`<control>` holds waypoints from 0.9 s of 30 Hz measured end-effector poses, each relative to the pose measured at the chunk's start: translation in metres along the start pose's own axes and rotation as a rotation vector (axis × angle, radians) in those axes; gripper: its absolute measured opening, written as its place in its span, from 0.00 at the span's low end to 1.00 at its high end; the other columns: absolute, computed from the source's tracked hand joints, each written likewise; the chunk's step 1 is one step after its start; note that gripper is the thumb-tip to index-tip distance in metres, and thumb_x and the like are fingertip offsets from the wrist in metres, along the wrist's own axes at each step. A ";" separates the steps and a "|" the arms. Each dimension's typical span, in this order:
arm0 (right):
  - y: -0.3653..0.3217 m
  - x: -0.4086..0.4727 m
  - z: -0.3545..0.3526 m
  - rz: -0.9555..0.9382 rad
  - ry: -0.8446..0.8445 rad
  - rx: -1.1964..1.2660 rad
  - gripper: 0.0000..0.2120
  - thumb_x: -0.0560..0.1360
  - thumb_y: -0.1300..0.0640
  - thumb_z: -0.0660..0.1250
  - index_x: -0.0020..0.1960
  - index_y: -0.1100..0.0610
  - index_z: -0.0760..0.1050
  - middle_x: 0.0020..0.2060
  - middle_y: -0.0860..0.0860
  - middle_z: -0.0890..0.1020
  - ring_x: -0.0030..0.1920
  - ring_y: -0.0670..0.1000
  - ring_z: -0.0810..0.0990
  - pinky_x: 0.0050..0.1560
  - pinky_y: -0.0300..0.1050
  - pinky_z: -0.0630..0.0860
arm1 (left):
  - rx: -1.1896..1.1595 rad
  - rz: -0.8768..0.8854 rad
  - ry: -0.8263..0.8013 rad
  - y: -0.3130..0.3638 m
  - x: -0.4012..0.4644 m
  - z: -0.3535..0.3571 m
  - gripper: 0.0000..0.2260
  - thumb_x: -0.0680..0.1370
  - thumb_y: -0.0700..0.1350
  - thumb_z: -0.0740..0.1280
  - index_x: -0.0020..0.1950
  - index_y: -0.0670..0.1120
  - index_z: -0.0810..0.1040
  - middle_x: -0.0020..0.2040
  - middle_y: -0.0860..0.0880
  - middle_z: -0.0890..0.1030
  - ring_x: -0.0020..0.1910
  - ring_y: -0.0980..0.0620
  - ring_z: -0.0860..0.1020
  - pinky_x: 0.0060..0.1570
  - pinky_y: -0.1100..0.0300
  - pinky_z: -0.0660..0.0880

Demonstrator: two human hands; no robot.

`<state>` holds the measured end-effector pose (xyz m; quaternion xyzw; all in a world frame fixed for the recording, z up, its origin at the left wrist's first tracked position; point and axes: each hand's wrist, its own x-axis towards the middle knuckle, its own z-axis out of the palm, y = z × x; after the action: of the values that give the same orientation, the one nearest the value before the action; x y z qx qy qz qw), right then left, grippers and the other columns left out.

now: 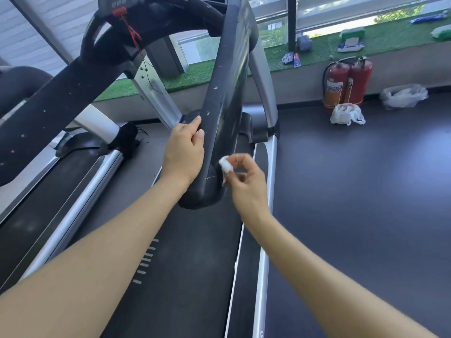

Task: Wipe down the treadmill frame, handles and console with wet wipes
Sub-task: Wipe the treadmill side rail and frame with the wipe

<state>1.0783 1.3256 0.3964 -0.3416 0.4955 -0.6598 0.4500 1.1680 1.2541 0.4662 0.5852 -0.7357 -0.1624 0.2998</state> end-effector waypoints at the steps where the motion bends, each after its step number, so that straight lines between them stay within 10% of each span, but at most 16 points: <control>1: 0.003 -0.012 -0.001 -0.005 -0.031 0.012 0.04 0.77 0.57 0.66 0.44 0.52 0.75 0.41 0.46 0.80 0.35 0.47 0.74 0.44 0.48 0.76 | 0.009 -0.001 0.003 0.000 0.000 0.000 0.18 0.83 0.44 0.56 0.73 0.48 0.67 0.62 0.48 0.72 0.62 0.53 0.70 0.51 0.74 0.58; 27: 0.060 0.116 0.003 0.312 0.111 0.395 0.09 0.79 0.64 0.60 0.41 0.54 0.67 0.31 0.50 0.75 0.31 0.47 0.69 0.35 0.37 0.69 | 0.207 -0.039 0.040 0.006 -0.004 -0.001 0.17 0.82 0.46 0.56 0.72 0.53 0.68 0.57 0.46 0.77 0.54 0.54 0.72 0.47 0.71 0.61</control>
<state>1.0543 1.2107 0.3401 -0.1295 0.4277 -0.6840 0.5765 1.1647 1.2599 0.4696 0.6305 -0.7308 -0.0797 0.2493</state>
